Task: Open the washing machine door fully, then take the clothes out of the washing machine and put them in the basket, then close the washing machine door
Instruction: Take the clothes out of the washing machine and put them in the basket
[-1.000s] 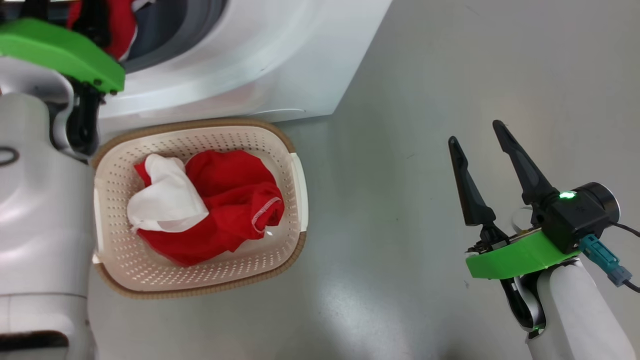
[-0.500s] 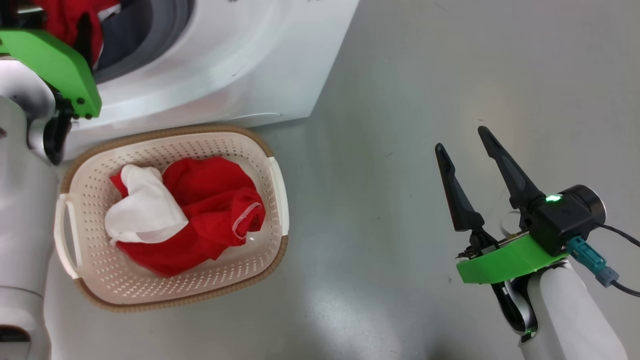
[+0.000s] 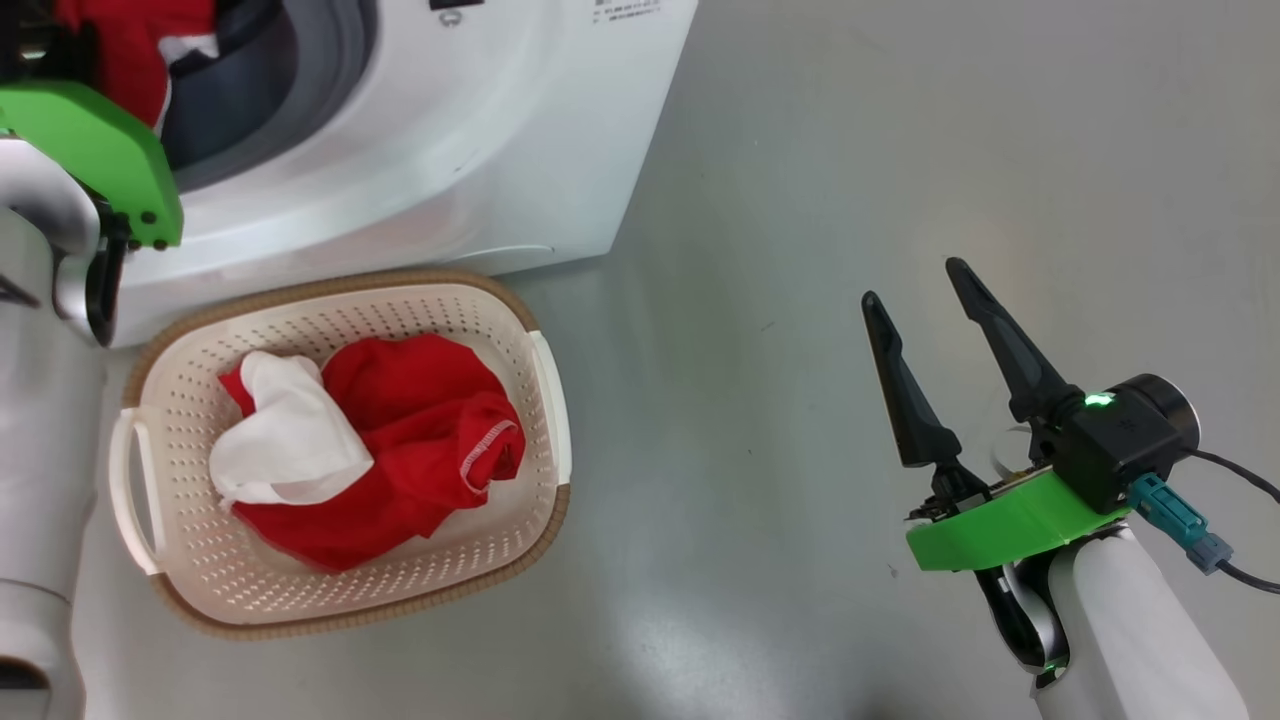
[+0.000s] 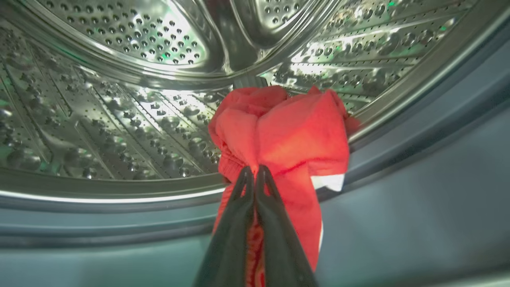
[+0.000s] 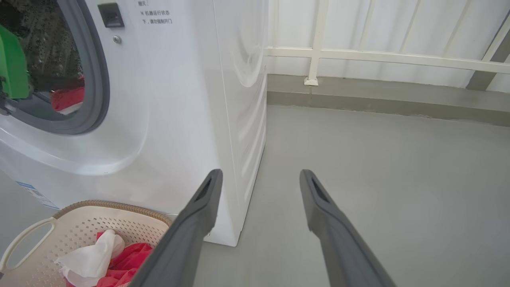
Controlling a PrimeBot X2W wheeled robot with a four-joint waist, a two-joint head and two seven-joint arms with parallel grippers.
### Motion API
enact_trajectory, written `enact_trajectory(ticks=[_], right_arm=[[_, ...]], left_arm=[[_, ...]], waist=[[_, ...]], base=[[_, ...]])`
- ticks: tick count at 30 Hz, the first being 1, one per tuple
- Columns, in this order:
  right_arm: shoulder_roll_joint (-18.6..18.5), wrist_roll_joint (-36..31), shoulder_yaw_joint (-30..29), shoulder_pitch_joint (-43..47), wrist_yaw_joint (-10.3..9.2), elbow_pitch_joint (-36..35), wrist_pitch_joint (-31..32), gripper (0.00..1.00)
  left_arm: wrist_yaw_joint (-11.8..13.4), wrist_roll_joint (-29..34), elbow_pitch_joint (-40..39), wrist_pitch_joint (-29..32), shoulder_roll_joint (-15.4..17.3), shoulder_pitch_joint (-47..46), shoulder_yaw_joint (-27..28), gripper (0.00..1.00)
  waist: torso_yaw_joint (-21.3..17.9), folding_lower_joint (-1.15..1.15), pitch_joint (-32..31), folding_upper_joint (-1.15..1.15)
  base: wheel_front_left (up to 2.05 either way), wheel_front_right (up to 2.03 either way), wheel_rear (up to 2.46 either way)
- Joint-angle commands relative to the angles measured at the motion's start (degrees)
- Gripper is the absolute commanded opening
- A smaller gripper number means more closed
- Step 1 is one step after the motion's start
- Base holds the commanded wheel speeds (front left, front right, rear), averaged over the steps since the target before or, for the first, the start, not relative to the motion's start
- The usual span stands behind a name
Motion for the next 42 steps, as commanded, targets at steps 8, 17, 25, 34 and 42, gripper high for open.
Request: enact_trajectory(ticks=[8,17,25,34,42], right_arm=[[-0.2,0.4,0.6,1.3,0.26,-0.9,-0.4,1.0],[-0.4,0.5,-0.1,1.9,0.26,-1.1,-0.4,1.0],[-0.3,0.1,-0.6,2.9,0.26,-1.0,-0.4,1.0],[-0.3,0.2,-1.2,4.2,0.26,-0.4,-0.4,1.0],[-0.1,0.4,-1.1,5.3,0.26,0.1,-0.4,1.0]], left_arm=[[0.3,-1.1,-2.1,-9.5,1.5,4.1,1.4,0.0],[0.5,-3.3,-14.7,-12.5,-0.6,12.5,4.7,0.0],[1.0,-3.1,-32.6,-12.5,-3.6,24.4,9.4,0.0],[0.3,-1.2,-46.6,-12.5,-7.6,37.0,11.7,0.0],[0.4,0.8,-57.4,-12.5,-9.6,46.4,11.7,0.0]], waist=[[2.1,0.0,-2.9,0.0],[5.6,0.0,-5.8,0.0],[7.9,0.0,-8.4,0.0],[9.4,0.0,-11.8,0.0],[9.9,0.0,-14.5,0.0]], base=[[0.0,0.0,0.0],[0.0,0.0,0.0],[0.0,0.0,0.0],[0.0,0.0,0.0],[0.0,0.0,0.0]])
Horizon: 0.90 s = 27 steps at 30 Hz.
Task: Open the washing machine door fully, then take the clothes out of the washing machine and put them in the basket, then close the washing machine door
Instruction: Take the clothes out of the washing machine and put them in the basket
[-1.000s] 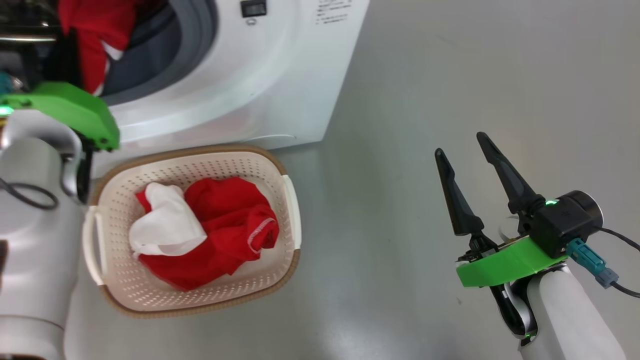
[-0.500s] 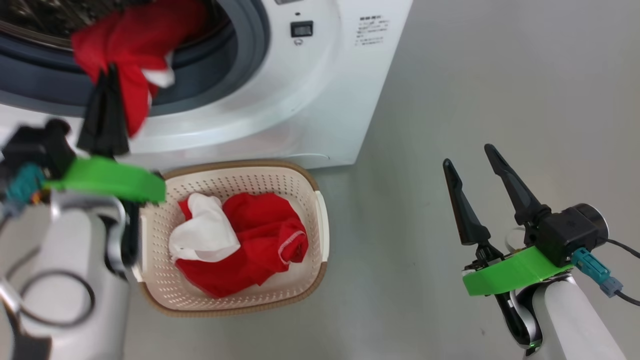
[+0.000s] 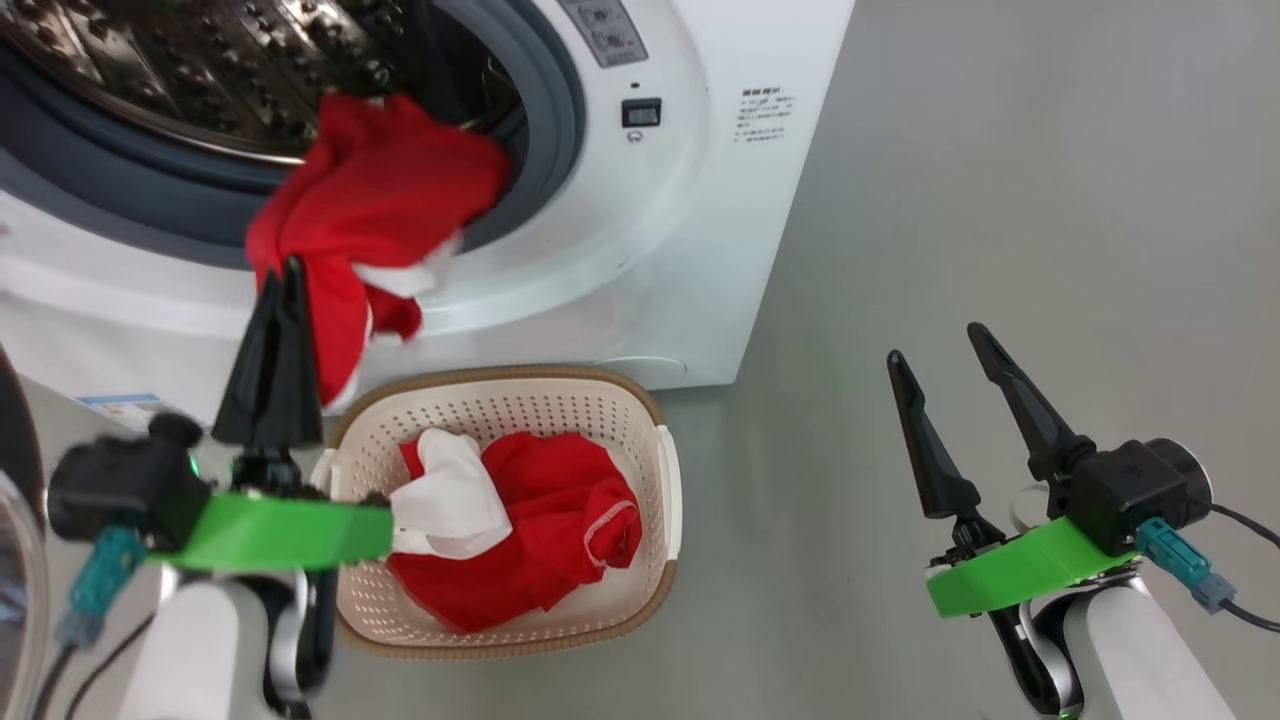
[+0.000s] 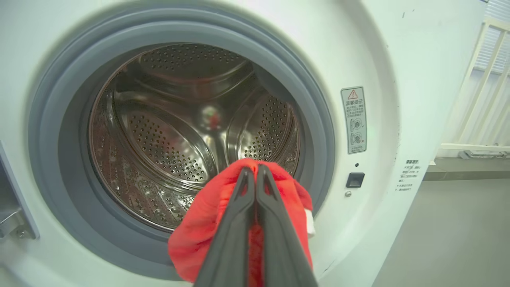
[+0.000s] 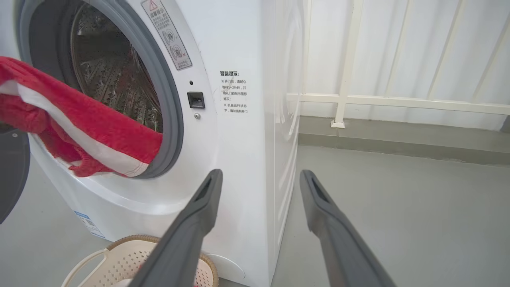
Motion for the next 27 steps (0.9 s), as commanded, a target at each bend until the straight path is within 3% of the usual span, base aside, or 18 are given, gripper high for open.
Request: enact_trajectory(ticks=[1,16,20,27], right_arm=[[0.1,0.4,1.1,0.4,0.26,-1.2,-0.4,1.0],[0.2,0.3,0.6,0.9,0.26,-1.1,-0.4,1.0],[0.2,0.2,0.6,0.8,0.26,-1.3,-0.4,1.0],[-0.2,0.4,1.1,-0.3,0.26,-1.2,-0.4,1.0]], left_arm=[[0.1,0.8,-3.3,-0.5,1.0,1.3,1.7,0.0],[3.0,2.7,-16.8,0.1,-0.2,9.6,-1.1,0.0],[2.9,1.8,-16.3,0.5,-0.5,9.7,-2.0,0.0],[1.9,0.5,-5.2,1.8,-0.9,6.4,-4.7,0.0]], waist=[[0.3,0.0,-0.7,0.0],[0.8,0.0,-1.5,0.0],[0.9,0.0,-0.4,0.0],[0.9,0.0,2.5,0.0]], base=[[0.0,0.0,0.0],[0.0,0.0,0.0],[0.0,0.0,0.0],[0.0,0.0,0.0]])
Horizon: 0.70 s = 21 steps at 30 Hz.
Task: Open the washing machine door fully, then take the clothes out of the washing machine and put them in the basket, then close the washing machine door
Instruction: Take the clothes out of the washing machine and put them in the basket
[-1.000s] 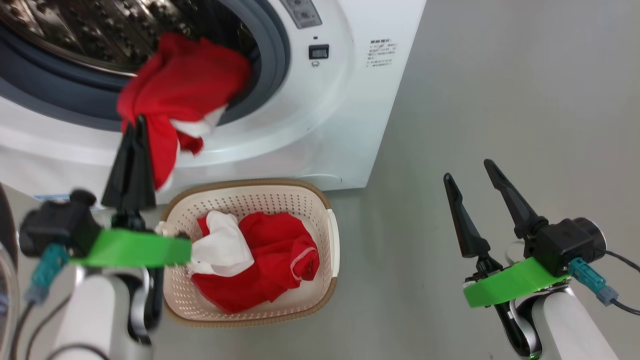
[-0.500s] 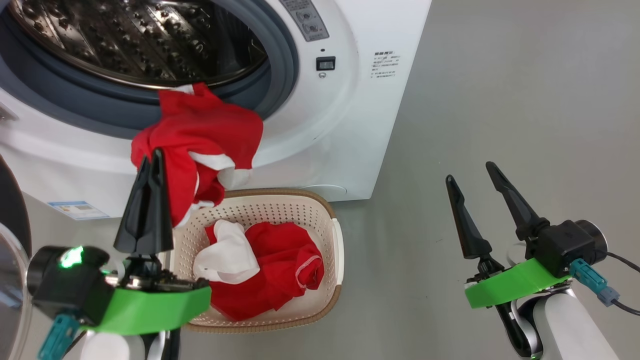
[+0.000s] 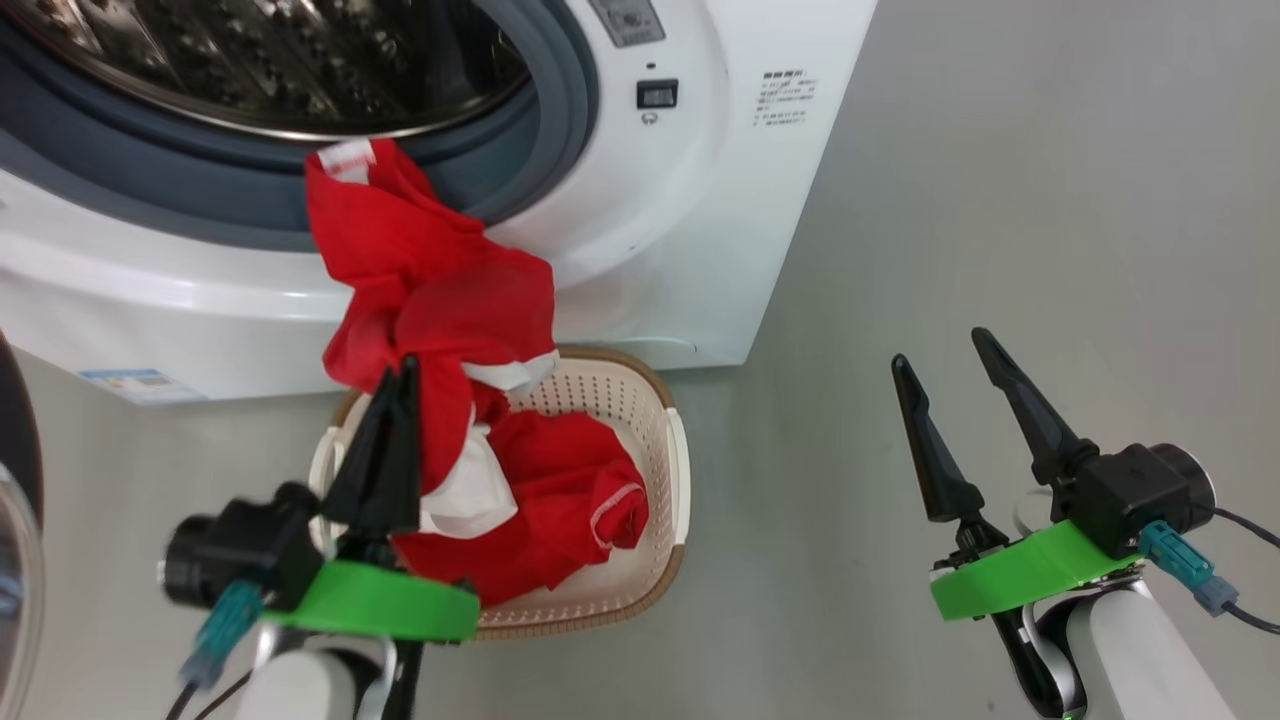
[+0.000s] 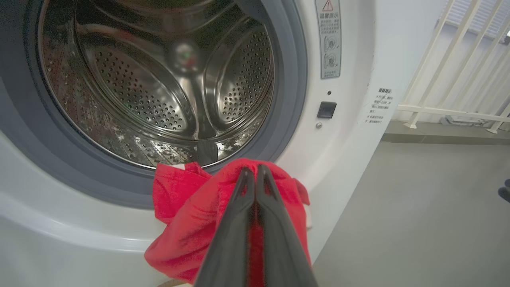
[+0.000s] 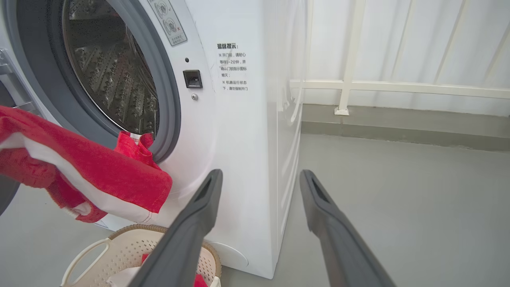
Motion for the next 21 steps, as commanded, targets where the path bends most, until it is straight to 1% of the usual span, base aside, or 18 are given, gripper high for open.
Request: enact_trajectory(ticks=[1,5,13,19,21], right_arm=[[-0.3,0.4,1.4,-0.9,0.26,-1.4,-0.4,1.0],[-0.6,0.5,1.6,-1.7,0.26,-1.1,-0.4,1.0],[-0.8,1.2,2.7,-3.2,0.26,-0.7,-0.4,1.0],[-1.1,1.8,3.8,-4.6,0.26,-0.8,-0.4,1.0],[-1.1,2.1,4.3,-5.1,0.26,-0.6,-0.4,1.0]], left_arm=[[-0.2,-0.3,-0.4,-0.1,0.6,-2.4,1.5,0.0],[-0.2,-0.6,8.8,-0.4,0.4,-6.3,0.2,0.0],[0.9,-4.5,28.1,-1.7,-0.1,-13.3,-0.6,0.0],[1.0,-9.7,41.2,-2.3,-0.1,-18.4,-1.7,0.0],[0.7,-11.9,45.2,-2.3,-0.2,-20.0,-1.7,0.0]], waist=[[-0.1,0.0,1.1,0.0],[-0.5,0.0,2.5,0.0],[-1.5,0.0,5.4,0.0],[-2.7,0.0,7.9,0.0],[-3.3,0.0,8.7,0.0]], base=[[0.0,0.0,0.0],[0.0,0.0,0.0],[0.0,0.0,0.0],[0.0,0.0,0.0],[0.0,0.0,0.0]])
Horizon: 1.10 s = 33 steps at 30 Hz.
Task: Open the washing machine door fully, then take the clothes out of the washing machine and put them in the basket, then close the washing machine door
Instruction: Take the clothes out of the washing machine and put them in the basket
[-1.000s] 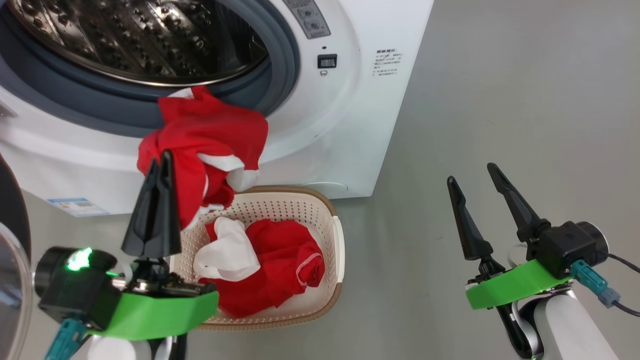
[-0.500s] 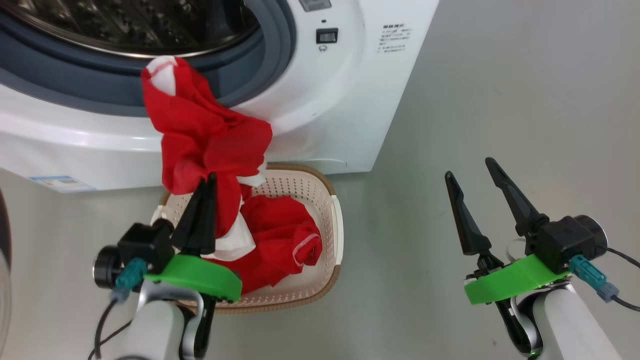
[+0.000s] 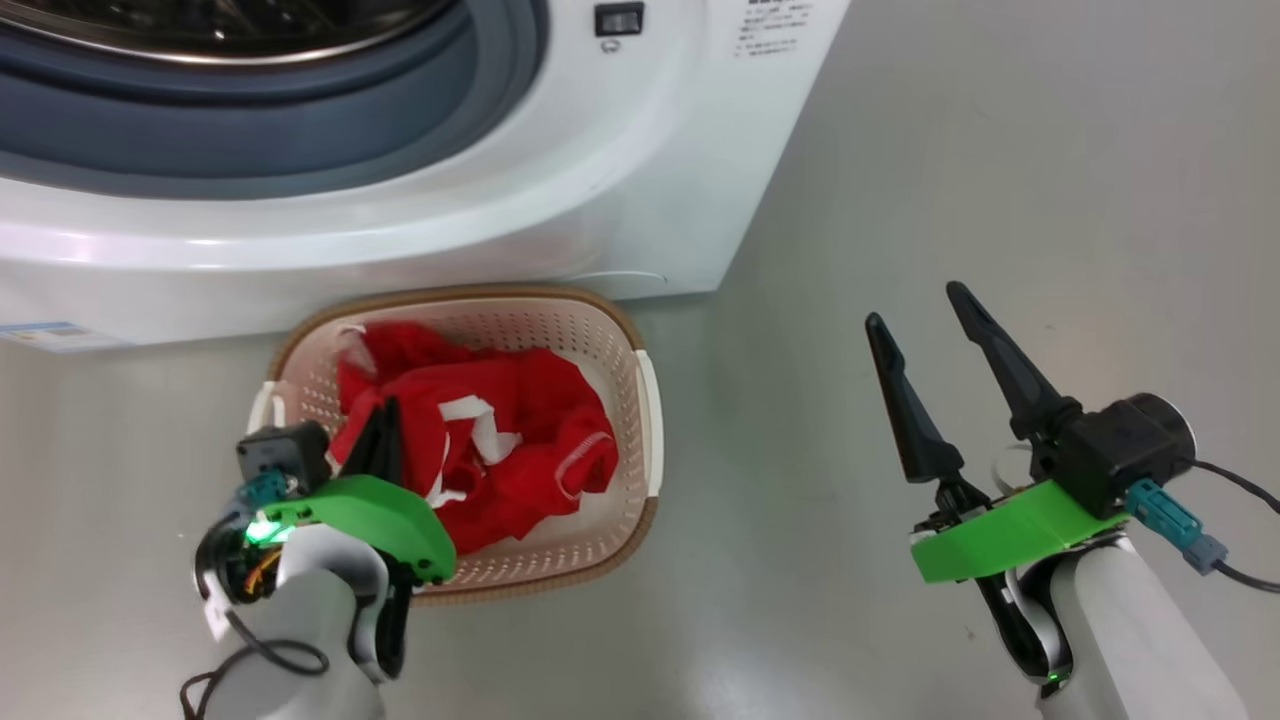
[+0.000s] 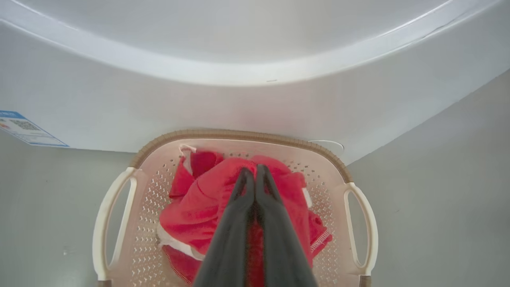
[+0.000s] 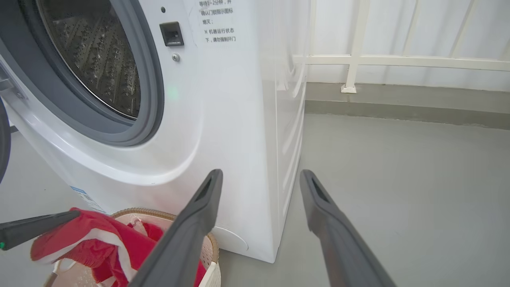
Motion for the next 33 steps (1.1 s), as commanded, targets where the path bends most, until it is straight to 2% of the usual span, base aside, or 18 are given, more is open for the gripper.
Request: enact_trajectory(ticks=[1,6,10,18,19,20,21,22,23,33], right_arm=[[-0.1,0.7,1.4,-0.6,0.26,-1.1,-0.4,1.0],[-0.3,1.5,1.7,-1.6,0.26,-0.6,-0.4,1.0],[-0.2,1.9,1.9,-2.1,0.26,-0.2,-0.4,1.0],[0.5,2.7,1.9,-3.0,0.26,-0.2,-0.4,1.0],[0.6,2.7,1.9,-3.1,0.26,-0.2,-0.4,1.0],[0.6,2.8,1.8,-3.1,0.26,-0.2,-0.4,1.0],[0.7,2.8,1.7,-3.1,0.26,-0.2,-0.4,1.0],[0.7,2.8,1.7,-3.1,0.26,-0.2,-0.4,1.0],[0.7,2.8,1.6,-3.2,0.26,-0.1,-0.4,1.0],[1.0,2.2,0.7,-2.9,0.26,0.4,-0.4,1.0]], left_arm=[[-0.1,-0.6,0.7,-0.7,1.1,-1.0,1.0,0.0],[-2.4,-4.8,10.0,-0.2,1.1,-5.3,-0.1,0.0],[-3.8,-6.1,16.3,2.8,1.1,-8.7,-1.7,0.0],[-3.4,-5.6,20.8,5.4,2.3,-11.0,-3.1,0.0],[-3.4,-5.7,21.0,5.6,2.5,-11.1,-3.1,0.26],[-3.6,-5.7,21.1,5.8,2.6,-11.1,-3.2,0.46],[-3.6,-5.5,21.2,5.6,2.8,-11.1,-3.4,0.79],[-3.6,-5.5,21.2,5.6,2.8,-11.1,-3.4,0.79],[-3.6,-5.4,21.3,5.2,2.9,-11.2,-3.6,1.0],[-5.2,-6.4,21.7,1.8,2.7,-10.7,-3.6,1.0]], waist=[[-1.1,0.0,1.2,0.0],[-2.5,0.0,3.0,0.0],[-3.6,0.0,4.4,0.0],[-5.7,0.0,6.4,0.0],[-5.9,0.0,6.6,0.0],[-5.9,0.0,6.7,0.0],[-5.9,0.0,6.7,0.0],[-5.9,0.0,6.7,0.0],[-5.9,0.0,6.7,0.0],[-3.6,0.0,3.9,0.0]], base=[[0.0,0.0,0.0],[0.0,0.0,0.0],[0.0,0.0,0.0],[0.0,0.0,0.0],[0.0,0.0,0.0],[0.0,0.0,0.0],[0.0,0.0,0.0],[0.0,0.0,0.0],[0.0,0.0,0.0],[0.0,0.0,0.0]])
